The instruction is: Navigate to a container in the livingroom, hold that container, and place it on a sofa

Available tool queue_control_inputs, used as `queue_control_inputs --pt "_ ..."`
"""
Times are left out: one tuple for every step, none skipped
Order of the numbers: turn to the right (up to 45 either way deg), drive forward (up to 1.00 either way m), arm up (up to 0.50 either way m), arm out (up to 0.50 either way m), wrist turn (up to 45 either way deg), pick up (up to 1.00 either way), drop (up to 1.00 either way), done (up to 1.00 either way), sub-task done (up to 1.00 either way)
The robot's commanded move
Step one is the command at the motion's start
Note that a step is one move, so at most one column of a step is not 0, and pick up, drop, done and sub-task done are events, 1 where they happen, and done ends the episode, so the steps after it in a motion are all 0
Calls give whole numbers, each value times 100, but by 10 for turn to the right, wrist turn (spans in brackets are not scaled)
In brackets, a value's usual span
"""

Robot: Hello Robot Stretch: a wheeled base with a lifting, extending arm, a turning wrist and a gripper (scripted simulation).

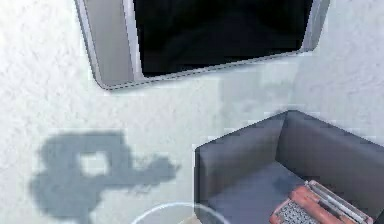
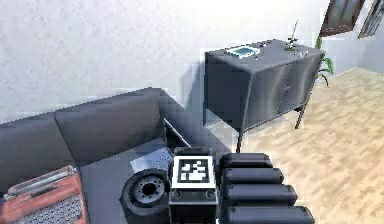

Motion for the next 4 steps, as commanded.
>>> queue_control_inputs --pt "-450 0 0 0 0 0 0 0 0" --pt "-450 0 0 0 0 0 0 0 0" --pt "-450 0 0 0 0 0 0 0 0" --pt "-180 0 0 0 0 0 0 0 0"
